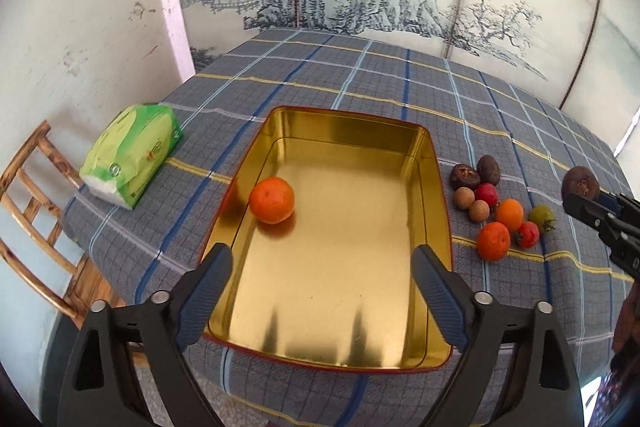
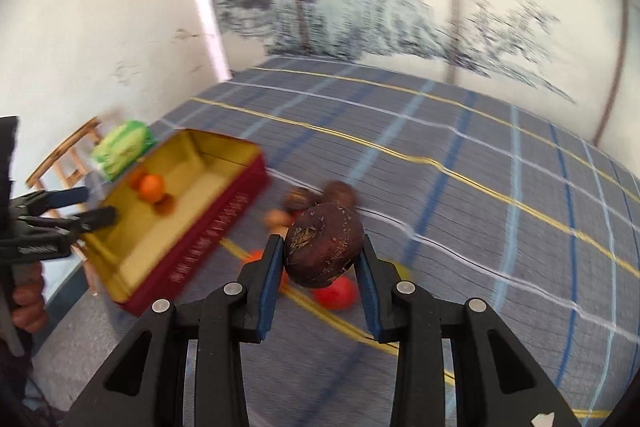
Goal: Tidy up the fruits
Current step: 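Carry the brown fruit in the right tool into the tray and release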
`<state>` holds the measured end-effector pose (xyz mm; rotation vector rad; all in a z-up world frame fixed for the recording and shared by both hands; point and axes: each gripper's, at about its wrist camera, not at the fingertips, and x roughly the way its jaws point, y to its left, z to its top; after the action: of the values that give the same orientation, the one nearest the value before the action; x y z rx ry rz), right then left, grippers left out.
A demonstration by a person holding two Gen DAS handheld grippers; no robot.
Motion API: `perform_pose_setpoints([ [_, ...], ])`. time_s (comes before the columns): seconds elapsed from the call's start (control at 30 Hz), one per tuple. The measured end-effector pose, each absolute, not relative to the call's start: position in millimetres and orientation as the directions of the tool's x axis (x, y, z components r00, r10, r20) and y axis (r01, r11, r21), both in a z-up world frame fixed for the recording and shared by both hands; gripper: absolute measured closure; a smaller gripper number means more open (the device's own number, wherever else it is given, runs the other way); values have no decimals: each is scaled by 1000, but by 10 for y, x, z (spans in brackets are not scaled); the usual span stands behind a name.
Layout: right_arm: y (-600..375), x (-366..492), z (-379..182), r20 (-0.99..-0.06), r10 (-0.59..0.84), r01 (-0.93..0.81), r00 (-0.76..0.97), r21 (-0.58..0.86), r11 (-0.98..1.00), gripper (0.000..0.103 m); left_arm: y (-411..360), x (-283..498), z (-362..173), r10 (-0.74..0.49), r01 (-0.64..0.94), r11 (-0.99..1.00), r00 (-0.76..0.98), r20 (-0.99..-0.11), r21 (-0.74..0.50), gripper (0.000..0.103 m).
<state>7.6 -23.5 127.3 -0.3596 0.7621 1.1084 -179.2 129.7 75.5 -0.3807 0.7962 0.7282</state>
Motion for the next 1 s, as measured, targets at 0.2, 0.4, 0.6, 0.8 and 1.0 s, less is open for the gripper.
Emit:
perform_pose_setpoints([
  [0.2, 121, -260, 1336, -703, 690, -939, 172, 94, 330, 70, 1257, -1978, 825, 505, -757, 650, 492, -709, -62, 3],
  [0.4, 460, -434, 1373, -699, 707, -955, 107, 125, 268, 70, 1162, -2064, 904, 528, -721, 692, 545, -651, -42, 3],
  [0.6, 797, -543, 1328, -706, 706, -962, 56, 152, 228, 70, 1142, -2125, 885, 520, -701, 711, 578, -629, -56, 3],
  [0.8, 1045, -592, 1231, -721, 692, -962, 30, 167, 216, 70, 1199, -2186, 857, 528, -717, 695, 565, -635, -60, 3],
  [1.0, 1223, -588, 1137, -738, 674, -961, 30, 164, 222, 70, 1218, -2208, 831, 581, -739, 673, 515, -630, 16, 3],
])
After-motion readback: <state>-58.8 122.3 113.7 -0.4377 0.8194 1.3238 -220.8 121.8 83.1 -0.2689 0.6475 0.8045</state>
